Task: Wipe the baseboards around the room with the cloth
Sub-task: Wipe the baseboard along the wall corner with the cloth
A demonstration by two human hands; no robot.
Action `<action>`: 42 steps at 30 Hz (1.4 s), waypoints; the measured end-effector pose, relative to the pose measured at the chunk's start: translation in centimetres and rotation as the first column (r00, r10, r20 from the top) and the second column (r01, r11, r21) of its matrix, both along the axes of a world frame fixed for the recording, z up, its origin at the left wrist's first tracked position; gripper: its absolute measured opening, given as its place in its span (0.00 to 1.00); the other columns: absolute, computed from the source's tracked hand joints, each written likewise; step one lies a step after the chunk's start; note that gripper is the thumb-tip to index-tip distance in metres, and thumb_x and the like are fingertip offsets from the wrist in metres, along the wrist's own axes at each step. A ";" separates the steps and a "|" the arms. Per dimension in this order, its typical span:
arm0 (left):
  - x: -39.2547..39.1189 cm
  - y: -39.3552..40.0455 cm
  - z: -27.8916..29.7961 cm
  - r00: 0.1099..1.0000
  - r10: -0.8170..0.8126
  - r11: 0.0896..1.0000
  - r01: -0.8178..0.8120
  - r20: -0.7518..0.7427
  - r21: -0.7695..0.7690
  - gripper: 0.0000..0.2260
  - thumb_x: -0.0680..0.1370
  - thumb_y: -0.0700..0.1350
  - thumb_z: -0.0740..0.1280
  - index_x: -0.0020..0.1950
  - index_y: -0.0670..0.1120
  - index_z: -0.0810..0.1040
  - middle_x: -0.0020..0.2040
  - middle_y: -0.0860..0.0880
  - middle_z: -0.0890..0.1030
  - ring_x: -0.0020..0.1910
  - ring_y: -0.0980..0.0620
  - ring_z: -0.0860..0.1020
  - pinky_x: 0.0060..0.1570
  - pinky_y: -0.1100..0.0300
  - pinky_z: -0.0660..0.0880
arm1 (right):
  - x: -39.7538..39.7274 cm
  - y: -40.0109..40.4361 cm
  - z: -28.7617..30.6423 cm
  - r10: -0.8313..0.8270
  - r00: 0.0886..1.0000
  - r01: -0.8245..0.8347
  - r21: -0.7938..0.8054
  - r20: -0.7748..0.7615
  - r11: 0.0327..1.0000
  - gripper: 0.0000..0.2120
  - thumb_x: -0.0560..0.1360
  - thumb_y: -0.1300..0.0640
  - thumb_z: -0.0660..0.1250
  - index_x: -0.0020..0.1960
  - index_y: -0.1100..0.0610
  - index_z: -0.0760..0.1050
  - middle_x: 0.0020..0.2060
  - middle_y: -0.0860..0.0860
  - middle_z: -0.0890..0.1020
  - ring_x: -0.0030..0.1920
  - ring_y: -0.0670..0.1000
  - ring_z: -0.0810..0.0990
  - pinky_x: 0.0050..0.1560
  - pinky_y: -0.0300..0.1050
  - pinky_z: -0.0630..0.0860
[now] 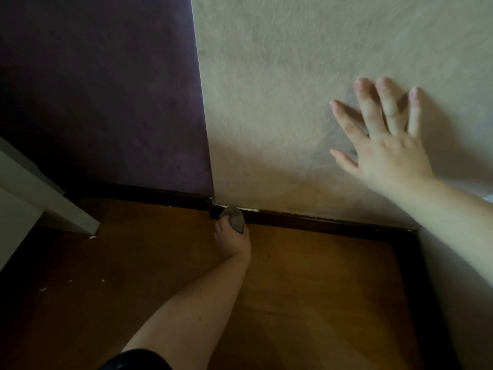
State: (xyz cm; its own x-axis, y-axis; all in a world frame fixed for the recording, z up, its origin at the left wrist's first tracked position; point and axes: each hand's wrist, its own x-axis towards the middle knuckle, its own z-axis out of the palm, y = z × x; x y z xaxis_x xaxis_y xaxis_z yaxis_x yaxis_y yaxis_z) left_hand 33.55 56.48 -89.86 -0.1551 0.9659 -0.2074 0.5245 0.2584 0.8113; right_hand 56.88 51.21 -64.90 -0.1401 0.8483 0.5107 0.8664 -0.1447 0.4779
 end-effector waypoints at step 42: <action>-2.3 0.7 -3.1 0.983 0.164 0.985 -0.168 -0.082 -0.042 0.20 0.73 0.40 0.74 0.61 0.36 0.74 0.62 0.34 0.74 0.62 0.34 0.72 0.62 0.47 0.66 | 0.9 0.6 -0.5 0.025 1.000 -0.026 -0.010 -0.008 1.000 0.48 0.73 0.42 0.72 0.82 0.50 0.46 0.80 0.60 0.51 0.77 0.69 0.53 0.68 0.69 0.40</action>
State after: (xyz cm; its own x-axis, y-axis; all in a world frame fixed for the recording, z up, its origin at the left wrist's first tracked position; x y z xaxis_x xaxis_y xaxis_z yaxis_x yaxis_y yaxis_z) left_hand 31.27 57.14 -92.96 -0.3298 0.9145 -0.2344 0.5326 0.3852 0.7537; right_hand 57.75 51.86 -65.39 -0.1578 0.8494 0.5035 0.8734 -0.1178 0.4725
